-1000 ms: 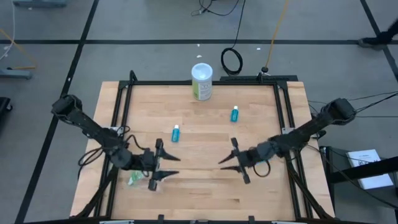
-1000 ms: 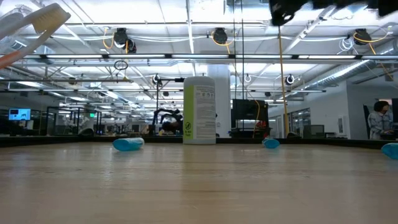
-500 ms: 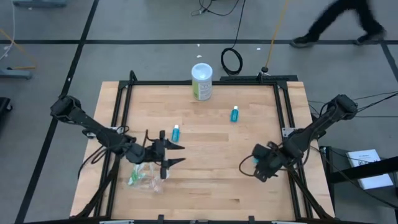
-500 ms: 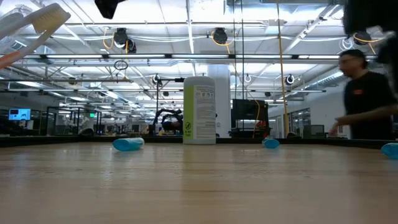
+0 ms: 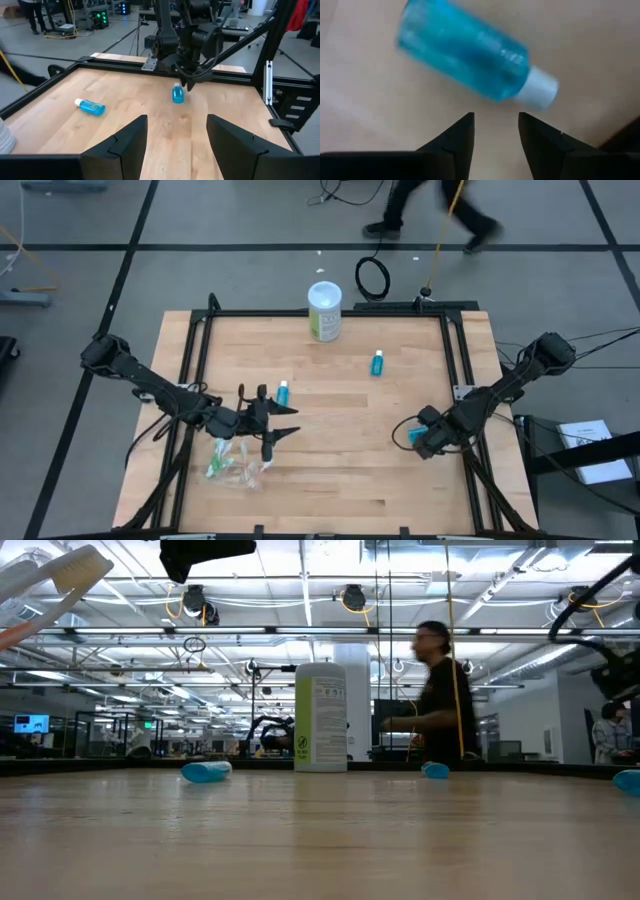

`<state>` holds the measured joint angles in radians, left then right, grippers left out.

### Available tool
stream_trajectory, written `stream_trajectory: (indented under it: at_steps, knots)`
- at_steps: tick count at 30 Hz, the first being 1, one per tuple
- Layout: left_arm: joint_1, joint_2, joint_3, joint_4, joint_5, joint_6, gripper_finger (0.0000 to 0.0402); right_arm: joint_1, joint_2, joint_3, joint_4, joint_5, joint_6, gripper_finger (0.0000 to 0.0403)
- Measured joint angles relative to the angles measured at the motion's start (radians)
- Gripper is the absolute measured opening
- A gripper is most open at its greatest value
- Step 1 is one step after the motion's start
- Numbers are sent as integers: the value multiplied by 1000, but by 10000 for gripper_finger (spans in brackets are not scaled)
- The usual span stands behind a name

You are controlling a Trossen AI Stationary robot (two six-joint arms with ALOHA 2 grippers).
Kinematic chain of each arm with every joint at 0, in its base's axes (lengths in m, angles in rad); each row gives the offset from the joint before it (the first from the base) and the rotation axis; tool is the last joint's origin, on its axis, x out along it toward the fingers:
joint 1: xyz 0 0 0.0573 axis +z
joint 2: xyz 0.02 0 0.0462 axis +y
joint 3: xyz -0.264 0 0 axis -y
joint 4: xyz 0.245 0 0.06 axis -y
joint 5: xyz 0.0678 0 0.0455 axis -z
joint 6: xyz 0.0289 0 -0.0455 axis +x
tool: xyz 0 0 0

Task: Pick & Place toothbrushing station
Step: Put the blue mouthwash into the transparent organizer

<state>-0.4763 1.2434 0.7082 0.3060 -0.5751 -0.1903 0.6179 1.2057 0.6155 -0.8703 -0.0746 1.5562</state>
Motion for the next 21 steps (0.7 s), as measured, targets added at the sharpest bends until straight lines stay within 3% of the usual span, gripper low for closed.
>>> stream_trajectory:
  at_steps: [12, 18, 21]
  knots:
    - [-1, 0, 0, -20, 1, -32, 212, -176, -3, -108, 33, 136, 29, 137]
    - [-1, 0, 0, -20, 1, -49, 212, -226, -20, -110, 15, 195, -37, 136]
    - [-1, 0, 0, -19, 1, -49, 212, -240, -42, -111, 0, 298, -32, 132]
